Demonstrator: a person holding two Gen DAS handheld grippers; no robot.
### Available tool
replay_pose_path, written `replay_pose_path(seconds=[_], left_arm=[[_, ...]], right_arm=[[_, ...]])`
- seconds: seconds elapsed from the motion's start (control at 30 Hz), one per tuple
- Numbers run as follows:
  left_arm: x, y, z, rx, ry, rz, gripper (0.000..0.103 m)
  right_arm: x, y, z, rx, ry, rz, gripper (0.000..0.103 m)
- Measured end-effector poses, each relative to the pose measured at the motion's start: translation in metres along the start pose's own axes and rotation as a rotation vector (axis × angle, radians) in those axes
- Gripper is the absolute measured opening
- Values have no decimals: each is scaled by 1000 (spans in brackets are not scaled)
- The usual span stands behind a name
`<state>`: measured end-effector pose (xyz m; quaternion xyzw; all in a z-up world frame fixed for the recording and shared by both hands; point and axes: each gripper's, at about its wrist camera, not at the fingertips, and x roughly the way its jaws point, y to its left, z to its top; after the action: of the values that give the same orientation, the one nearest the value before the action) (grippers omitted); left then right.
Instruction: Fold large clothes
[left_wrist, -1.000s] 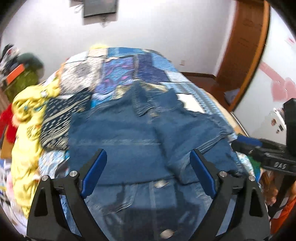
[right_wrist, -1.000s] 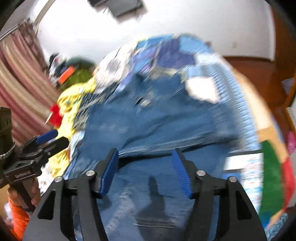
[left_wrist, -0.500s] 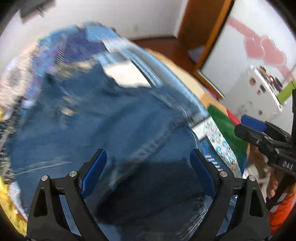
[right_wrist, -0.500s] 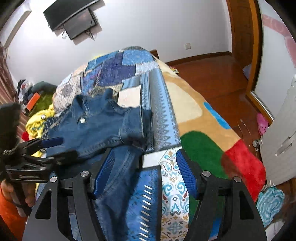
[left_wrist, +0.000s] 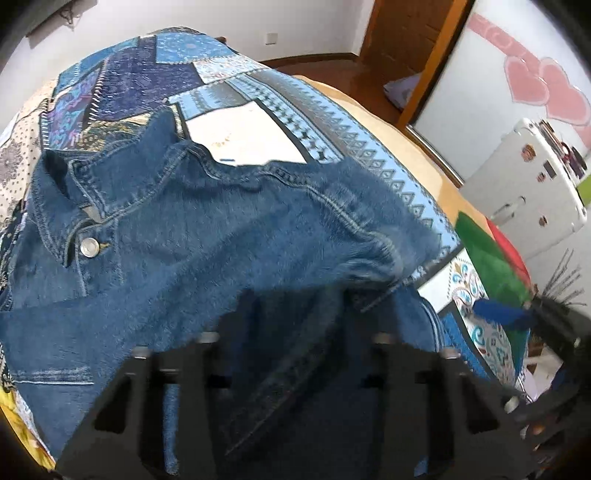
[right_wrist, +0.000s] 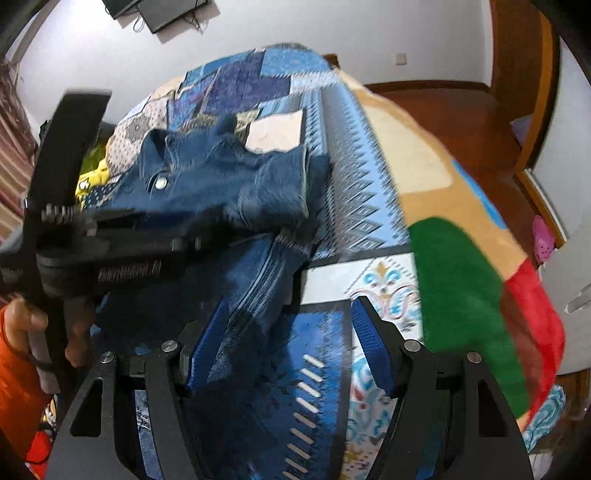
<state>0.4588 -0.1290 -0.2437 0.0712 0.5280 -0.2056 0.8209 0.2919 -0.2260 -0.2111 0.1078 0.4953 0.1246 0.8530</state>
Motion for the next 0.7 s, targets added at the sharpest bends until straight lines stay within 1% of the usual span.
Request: replay_pose_path(seconds=[0.03,0.1,0.17,0.27,0.33,0.43,0.47,0.5,0.53,0.57,0.63,0.7], left_arm=[[-4,1,0,-2,-15,1,19],[-14,5,1,-16,-48,-2,12],[-31,13,2,-40,-97,-6,12],[-71,31,4,-72,-194,17,11],[-95,46,3,-88,-246,32,11],[-140,71,-9,-110,-350,123,10],[-156,84,-18,-129,-389,165,10],[-165,94,-26,-147,-407,188,10],[-174,104,-34,-167,-418,206,10],[-181,118,-46,-193,-428,229,10],[-188,142,-69,-236,-425,268,10],[-186,165,-91,-286,-399,271,11]], right_arm=[[3,1,-2,1,11,6,65],[8,3,-5,4,27,10,65],[11,5,-7,2,38,3,65],[8,9,0,-25,44,-3,65],[-1,13,11,-52,16,-13,65],[-16,20,26,-69,-50,-11,66],[-17,23,28,-74,-62,-12,69],[-15,26,31,-78,-66,-22,78],[-11,29,31,-81,-65,-36,80],[-6,31,30,-85,-57,-44,80],[11,37,26,-104,2,-47,80],[26,42,18,-125,53,-55,80]])
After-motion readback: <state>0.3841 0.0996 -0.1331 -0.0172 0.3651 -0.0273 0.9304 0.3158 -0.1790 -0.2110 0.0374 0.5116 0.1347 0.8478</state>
